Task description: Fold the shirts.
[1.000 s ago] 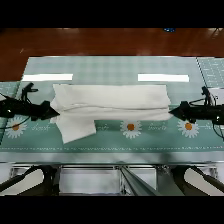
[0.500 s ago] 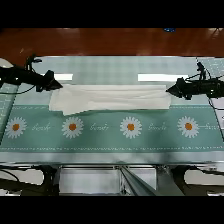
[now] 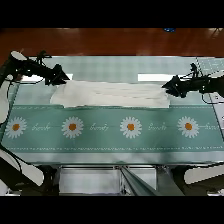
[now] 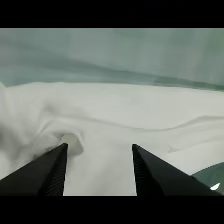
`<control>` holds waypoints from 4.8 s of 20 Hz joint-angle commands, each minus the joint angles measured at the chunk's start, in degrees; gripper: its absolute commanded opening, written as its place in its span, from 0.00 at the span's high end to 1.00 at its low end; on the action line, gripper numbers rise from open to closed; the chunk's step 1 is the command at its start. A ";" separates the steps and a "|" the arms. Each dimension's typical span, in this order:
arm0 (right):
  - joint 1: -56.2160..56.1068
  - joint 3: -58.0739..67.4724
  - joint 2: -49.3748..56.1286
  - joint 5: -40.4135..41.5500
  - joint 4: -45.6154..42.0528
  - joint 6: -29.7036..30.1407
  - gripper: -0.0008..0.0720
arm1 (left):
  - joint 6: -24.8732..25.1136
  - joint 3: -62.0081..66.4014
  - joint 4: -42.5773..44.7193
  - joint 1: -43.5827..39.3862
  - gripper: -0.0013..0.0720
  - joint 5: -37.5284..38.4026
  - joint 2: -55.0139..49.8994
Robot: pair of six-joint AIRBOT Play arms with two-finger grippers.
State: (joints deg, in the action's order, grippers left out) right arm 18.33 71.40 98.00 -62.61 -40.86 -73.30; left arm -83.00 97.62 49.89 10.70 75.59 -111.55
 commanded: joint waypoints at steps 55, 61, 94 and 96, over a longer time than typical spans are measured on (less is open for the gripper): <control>-0.24 -21.59 -59.32 -12.39 0.50 -2.38 0.96 | 0.31 8.02 -3.72 -45.66 0.95 -4.94 -2.01; -21.75 -19.41 -46.58 3.74 2.21 -2.60 0.96 | 0.28 4.13 11.28 -24.37 0.95 3.23 17.44; -23.74 -36.50 -43.34 22.01 -23.32 -31.95 0.43 | -3.21 -57.31 13.00 -14.78 0.95 -24.00 56.59; -23.76 -41.55 -40.98 22.77 -16.50 -28.06 0.43 | -3.23 -57.31 12.63 -14.78 0.95 -24.00 56.50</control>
State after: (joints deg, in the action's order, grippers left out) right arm -6.02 42.35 59.83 -48.71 -62.54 -99.07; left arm -86.21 40.34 62.98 -4.12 51.46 -54.96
